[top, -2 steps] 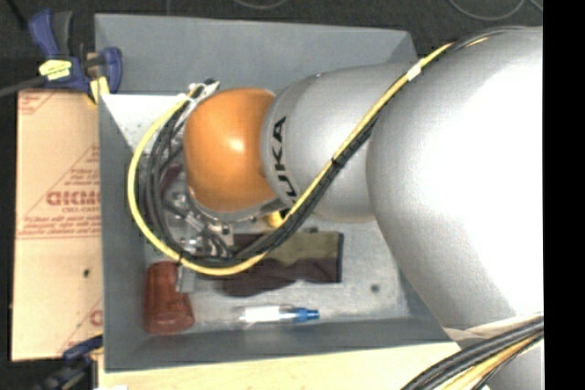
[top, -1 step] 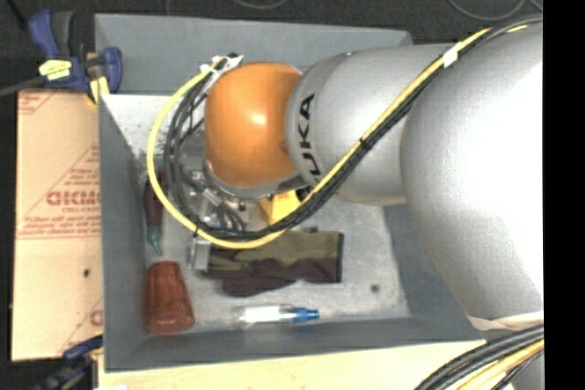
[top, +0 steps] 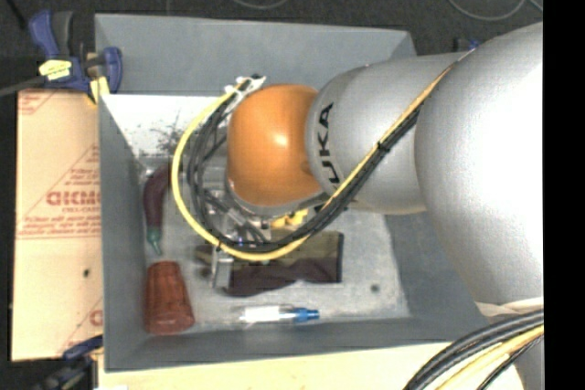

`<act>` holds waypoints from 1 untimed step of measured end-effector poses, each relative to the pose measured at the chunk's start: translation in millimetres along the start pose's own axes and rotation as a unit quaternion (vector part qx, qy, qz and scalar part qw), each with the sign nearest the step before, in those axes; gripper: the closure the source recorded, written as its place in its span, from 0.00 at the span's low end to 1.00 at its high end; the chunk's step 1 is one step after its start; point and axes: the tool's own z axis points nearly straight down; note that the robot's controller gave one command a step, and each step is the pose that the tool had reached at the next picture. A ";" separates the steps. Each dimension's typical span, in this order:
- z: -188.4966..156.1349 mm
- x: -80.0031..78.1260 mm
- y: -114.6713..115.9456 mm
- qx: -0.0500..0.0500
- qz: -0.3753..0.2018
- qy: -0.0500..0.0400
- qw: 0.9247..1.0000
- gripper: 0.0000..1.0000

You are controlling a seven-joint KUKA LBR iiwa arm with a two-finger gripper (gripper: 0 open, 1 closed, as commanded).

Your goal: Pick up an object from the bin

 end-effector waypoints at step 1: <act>-3.7 -16.9 -42.7 -0.002 -0.055 -0.006 0.998 0.00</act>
Offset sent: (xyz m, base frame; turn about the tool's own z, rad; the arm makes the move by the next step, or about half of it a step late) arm 0.0046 -0.0819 -0.0350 -0.0540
